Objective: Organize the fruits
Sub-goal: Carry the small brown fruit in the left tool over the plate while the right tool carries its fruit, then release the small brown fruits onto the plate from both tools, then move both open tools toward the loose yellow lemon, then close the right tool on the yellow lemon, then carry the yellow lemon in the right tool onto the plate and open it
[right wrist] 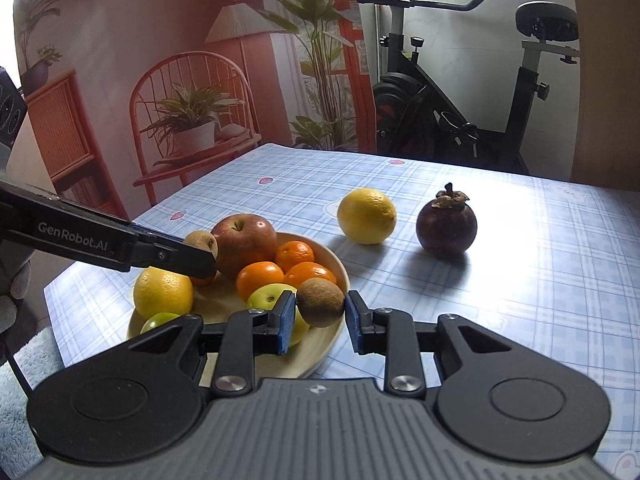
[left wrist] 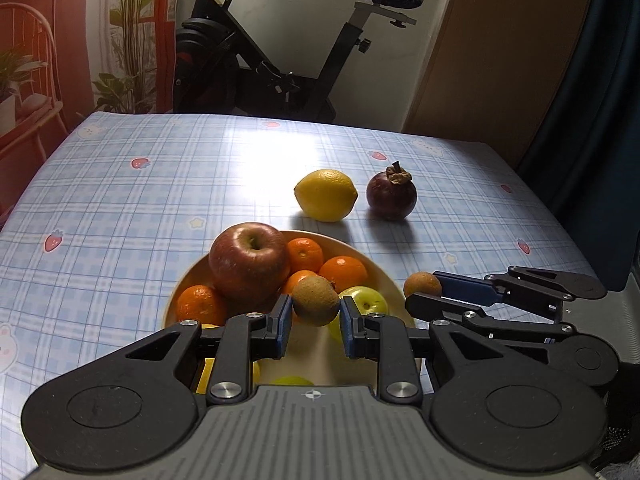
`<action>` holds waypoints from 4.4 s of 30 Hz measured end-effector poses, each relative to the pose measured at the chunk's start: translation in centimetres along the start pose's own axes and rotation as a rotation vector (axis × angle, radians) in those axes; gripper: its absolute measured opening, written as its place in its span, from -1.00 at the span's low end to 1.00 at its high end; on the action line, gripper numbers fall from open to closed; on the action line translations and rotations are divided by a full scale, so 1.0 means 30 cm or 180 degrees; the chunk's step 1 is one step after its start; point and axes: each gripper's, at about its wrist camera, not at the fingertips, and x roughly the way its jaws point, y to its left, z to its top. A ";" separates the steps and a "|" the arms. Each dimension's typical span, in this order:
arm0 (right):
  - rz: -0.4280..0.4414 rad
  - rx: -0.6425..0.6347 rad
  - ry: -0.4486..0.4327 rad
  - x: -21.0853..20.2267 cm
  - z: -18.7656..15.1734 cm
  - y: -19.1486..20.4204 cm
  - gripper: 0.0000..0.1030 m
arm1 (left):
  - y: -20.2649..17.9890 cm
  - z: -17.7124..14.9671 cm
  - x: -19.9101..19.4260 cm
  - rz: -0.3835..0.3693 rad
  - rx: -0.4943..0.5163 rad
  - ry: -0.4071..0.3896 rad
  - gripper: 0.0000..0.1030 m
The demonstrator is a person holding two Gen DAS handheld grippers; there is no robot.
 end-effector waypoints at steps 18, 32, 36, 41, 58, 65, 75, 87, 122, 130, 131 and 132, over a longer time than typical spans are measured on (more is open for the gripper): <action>0.0285 -0.0638 0.0227 0.172 0.045 0.173 -0.42 | 0.129 -0.006 0.028 -0.0025 -0.0258 0.0126 -0.47; 0.0314 -0.0729 0.0358 0.227 0.032 0.197 -0.41 | 0.157 0.007 0.058 -0.0059 -0.0340 0.0179 -0.47; 0.0281 -0.0691 0.0324 0.214 0.036 0.188 -0.39 | 0.161 0.011 0.047 -0.0041 -0.0346 0.0134 -0.47; 0.0185 -0.0574 0.0215 0.172 0.045 0.155 -0.39 | 0.156 0.027 0.017 0.0044 -0.0324 -0.0018 -0.47; -0.0272 -0.0242 -0.0029 0.103 0.158 -0.048 -0.39 | 0.098 0.176 0.012 0.0192 -0.0297 -0.0395 -0.46; -0.0333 -0.0319 0.0055 0.160 0.182 -0.091 -0.27 | 0.076 0.247 0.069 0.0196 -0.0180 -0.0404 -0.47; -0.0265 -0.0354 0.0186 0.285 0.208 -0.122 0.01 | 0.098 0.319 0.220 -0.0002 -0.0244 -0.0288 -0.47; -0.0231 -0.0245 0.0258 0.387 0.193 -0.161 0.15 | 0.119 0.332 0.396 -0.0323 -0.0362 0.0011 -0.45; -0.0059 -0.0091 0.0321 0.438 0.188 -0.150 0.22 | 0.148 0.308 0.438 -0.0784 -0.0464 0.0258 -0.20; -0.0010 0.0102 0.0376 0.436 0.182 -0.168 0.23 | 0.165 0.299 0.453 -0.0830 -0.0558 0.0286 -0.10; 0.0009 0.0142 0.0380 0.437 0.182 -0.173 0.23 | 0.165 0.299 0.455 -0.0836 -0.0569 0.0286 -0.10; 0.0025 0.0165 0.0383 0.438 0.182 -0.177 0.23 | 0.165 0.299 0.455 -0.0839 -0.0575 0.0286 -0.10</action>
